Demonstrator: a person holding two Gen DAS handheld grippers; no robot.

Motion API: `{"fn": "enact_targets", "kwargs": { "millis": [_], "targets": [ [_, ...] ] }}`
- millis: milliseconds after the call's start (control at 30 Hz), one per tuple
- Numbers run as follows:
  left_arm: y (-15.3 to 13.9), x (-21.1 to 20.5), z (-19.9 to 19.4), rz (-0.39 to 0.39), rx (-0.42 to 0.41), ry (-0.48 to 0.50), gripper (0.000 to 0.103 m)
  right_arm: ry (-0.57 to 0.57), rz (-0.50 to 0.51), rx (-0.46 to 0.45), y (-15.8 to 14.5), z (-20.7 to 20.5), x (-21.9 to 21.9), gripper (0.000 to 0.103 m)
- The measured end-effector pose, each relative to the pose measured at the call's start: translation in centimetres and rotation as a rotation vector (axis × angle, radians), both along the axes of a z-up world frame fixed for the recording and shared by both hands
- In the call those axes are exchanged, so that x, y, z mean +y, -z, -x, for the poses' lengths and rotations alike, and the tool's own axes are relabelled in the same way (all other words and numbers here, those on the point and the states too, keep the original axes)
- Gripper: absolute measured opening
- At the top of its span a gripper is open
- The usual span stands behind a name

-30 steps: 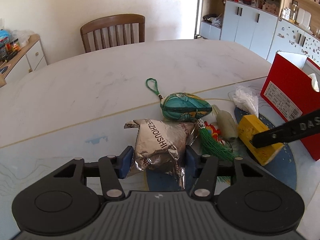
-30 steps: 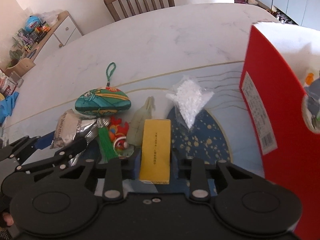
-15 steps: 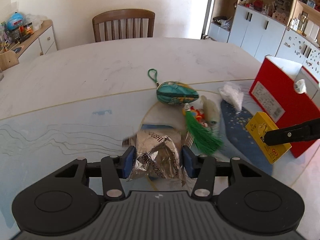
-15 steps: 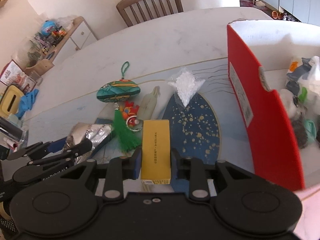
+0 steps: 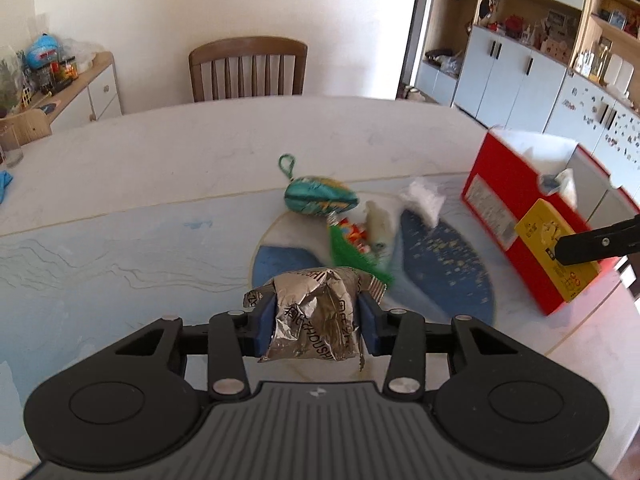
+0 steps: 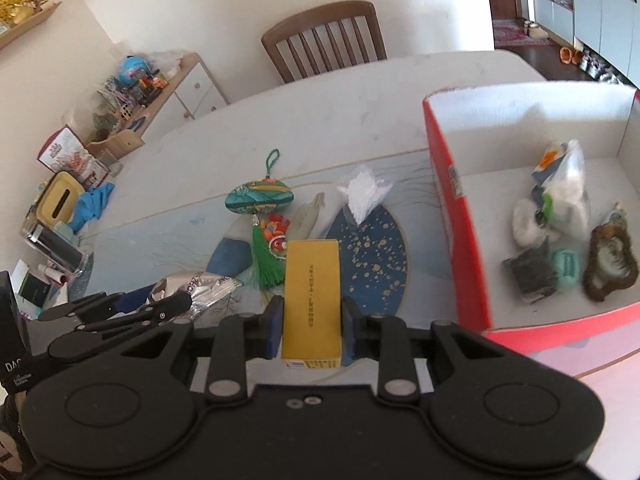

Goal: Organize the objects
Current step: 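Carry the snack bag and yellow box into the red box and lower them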

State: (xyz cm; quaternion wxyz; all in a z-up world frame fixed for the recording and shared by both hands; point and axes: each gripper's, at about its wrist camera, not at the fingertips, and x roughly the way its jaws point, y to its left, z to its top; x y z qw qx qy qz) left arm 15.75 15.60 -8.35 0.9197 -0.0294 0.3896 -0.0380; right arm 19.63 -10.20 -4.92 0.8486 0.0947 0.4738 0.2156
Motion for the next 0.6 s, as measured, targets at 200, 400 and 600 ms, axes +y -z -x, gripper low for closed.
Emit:
{"fn": "enact_targets", "kwargs": {
  "millis": [200,400,600],
  "targets": [
    [-3.2,-3.0,0.6,0.032,-0.054,0.024,0.041,0.000,-0.012,-0.033,-1.9,0.4,-3.1,0.028],
    [-5.6,-7.3,0.1,0.041,-0.111,0.067,0.042,0.016,-0.015,-0.065,-2.9,0.2,-6.4,0.028],
    [-7.1,-11.5,-1.2,0.052,-0.140,0.101,0.041,0.058,-0.014,-0.086,-3.2,-0.2,-10.1,0.028]
  ]
}}
